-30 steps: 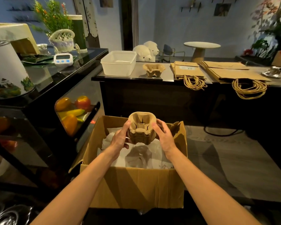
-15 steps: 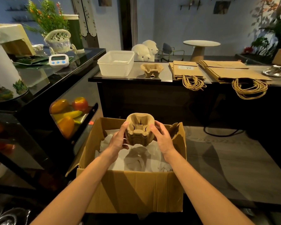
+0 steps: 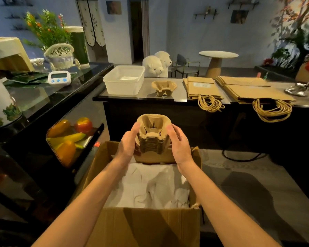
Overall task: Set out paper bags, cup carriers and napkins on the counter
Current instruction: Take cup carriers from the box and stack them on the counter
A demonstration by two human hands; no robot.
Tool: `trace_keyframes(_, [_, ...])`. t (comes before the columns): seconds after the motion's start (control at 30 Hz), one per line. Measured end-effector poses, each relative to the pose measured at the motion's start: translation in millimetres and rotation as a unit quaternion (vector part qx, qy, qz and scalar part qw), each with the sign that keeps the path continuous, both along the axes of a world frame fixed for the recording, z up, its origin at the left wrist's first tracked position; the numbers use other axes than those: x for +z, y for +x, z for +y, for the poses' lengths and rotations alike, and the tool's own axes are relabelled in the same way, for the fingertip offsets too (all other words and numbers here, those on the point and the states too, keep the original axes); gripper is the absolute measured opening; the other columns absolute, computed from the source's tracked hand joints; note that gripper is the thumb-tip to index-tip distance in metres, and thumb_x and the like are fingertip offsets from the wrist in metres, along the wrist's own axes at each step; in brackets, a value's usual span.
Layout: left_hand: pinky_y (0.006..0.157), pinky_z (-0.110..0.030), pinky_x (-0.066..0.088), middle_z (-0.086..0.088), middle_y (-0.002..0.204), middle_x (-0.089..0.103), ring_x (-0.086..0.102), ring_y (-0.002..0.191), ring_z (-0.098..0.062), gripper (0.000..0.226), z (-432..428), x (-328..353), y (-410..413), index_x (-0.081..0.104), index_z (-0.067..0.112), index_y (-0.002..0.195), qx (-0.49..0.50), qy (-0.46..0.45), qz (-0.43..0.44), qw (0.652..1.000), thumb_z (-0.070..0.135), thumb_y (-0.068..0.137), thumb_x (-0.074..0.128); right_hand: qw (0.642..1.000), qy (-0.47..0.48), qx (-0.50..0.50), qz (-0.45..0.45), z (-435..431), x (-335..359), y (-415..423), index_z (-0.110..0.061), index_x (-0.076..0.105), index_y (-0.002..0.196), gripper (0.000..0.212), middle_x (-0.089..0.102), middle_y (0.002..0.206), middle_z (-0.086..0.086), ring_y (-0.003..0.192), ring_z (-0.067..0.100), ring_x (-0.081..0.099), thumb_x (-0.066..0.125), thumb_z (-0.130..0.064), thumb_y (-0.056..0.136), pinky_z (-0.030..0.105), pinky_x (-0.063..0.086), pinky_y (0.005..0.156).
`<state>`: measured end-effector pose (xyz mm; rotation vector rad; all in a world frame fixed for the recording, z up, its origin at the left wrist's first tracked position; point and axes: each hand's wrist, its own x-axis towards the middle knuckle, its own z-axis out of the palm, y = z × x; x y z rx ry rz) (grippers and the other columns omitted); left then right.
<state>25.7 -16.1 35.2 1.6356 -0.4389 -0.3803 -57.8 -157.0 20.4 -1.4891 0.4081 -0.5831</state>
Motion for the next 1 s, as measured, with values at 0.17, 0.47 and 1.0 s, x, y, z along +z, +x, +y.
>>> trace_keyframes(0.17, [0.066,-0.027,0.056,0.004,0.122,0.066,0.068,0.101,-0.018,0.083,-16,42,20,0.058,0.035,0.132,0.044,-0.026,-0.043,0.998,0.089,0.076,0.031,0.999,-0.030,-0.012,-0.037,-15,51,19,-0.035,0.062,0.129,0.069,0.069,0.119,-0.012,0.115,0.006,0.061,0.052,-0.078,0.076,0.028,0.049,0.095])
trace_keyframes(0.47, [0.073,-0.036,0.057,0.000,0.102,0.074,0.073,0.087,-0.019,0.072,-69,111,69,0.063,0.035,0.121,0.017,-0.031,-0.073,0.997,0.085,0.083,0.027,0.997,-0.050,-0.042,-0.047,-66,121,76,-0.038,0.070,0.108,0.037,0.069,0.111,-0.014,0.109,0.002,0.058,0.048,-0.065,0.096,0.026,0.044,0.086])
trace_keyframes(1.0, [0.076,-0.031,0.053,-0.005,0.125,0.068,0.065,0.109,-0.024,0.071,-145,130,157,0.056,0.027,0.138,0.003,-0.001,-0.067,0.998,0.075,0.097,0.023,0.996,-0.056,-0.058,0.023,-137,153,163,-0.029,0.052,0.119,0.044,0.056,0.114,-0.004,0.107,0.014,0.050,0.036,-0.065,0.101,0.034,0.037,0.089])
